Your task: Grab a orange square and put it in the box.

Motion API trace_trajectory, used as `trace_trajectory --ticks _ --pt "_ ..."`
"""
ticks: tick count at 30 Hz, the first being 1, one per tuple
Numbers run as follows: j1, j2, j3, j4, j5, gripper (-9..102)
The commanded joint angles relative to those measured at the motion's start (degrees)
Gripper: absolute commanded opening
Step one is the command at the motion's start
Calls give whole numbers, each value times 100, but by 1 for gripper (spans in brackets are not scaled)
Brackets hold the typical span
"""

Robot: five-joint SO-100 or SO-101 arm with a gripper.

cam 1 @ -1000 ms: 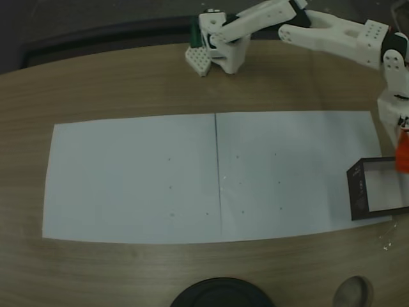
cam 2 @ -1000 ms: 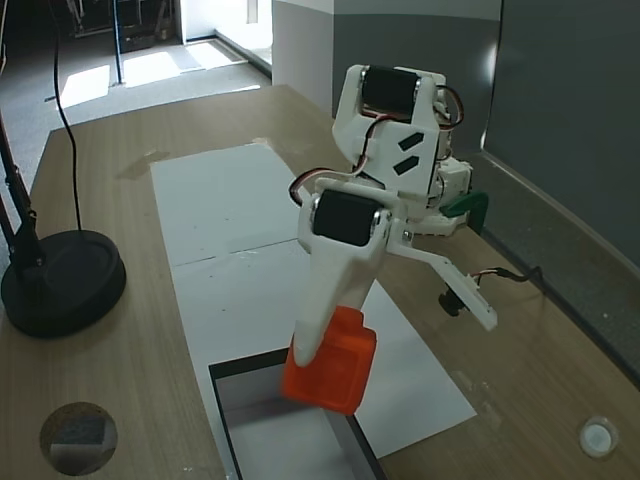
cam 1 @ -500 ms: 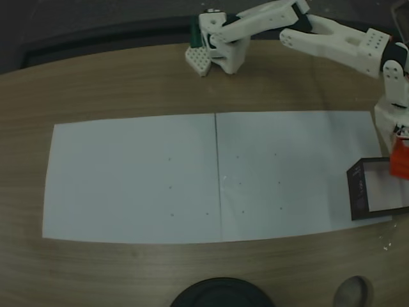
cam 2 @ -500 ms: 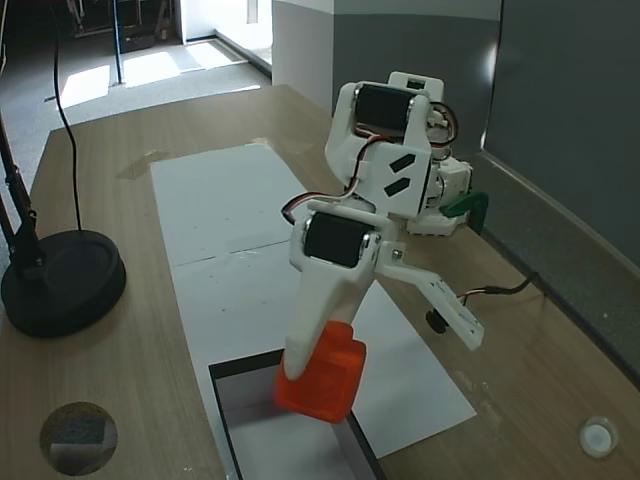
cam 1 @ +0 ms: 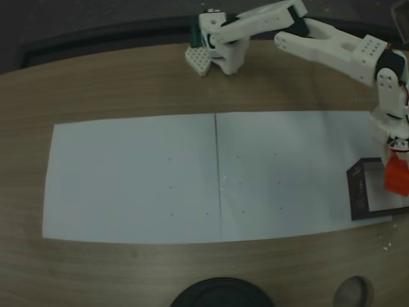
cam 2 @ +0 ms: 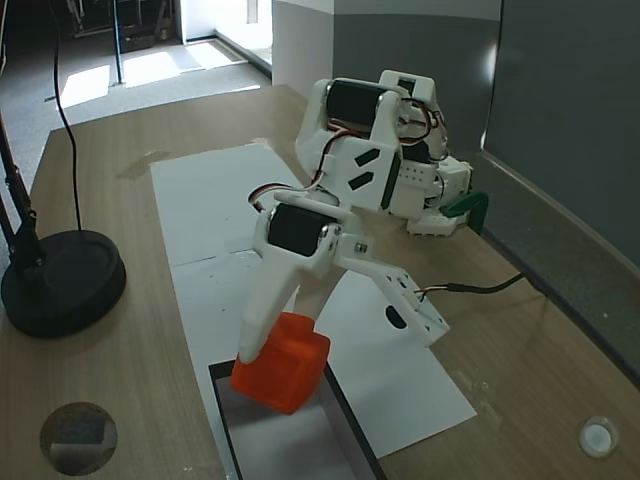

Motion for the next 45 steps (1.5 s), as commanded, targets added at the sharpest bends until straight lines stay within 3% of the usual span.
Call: trace_trajectory --ticks 1,9,15,18,20,24,32,39,45 --pt "26 272 -413 -88 9 32" --pt "88 299 -431 9 9 30" --pt "853 896 -879 1187 -18 9" --pt "1354 1494 -1301 2013 -545 0" --pt "1626 2013 -1521 2531 -765 0" --pt "2514 3595 -1178 2514 -501 0" --pt "3964 7761 2180 2470 -369 0" --pt "4096 11021 5599 2039 -853 0" --pt "4096 12612 7242 1661 -800 0"
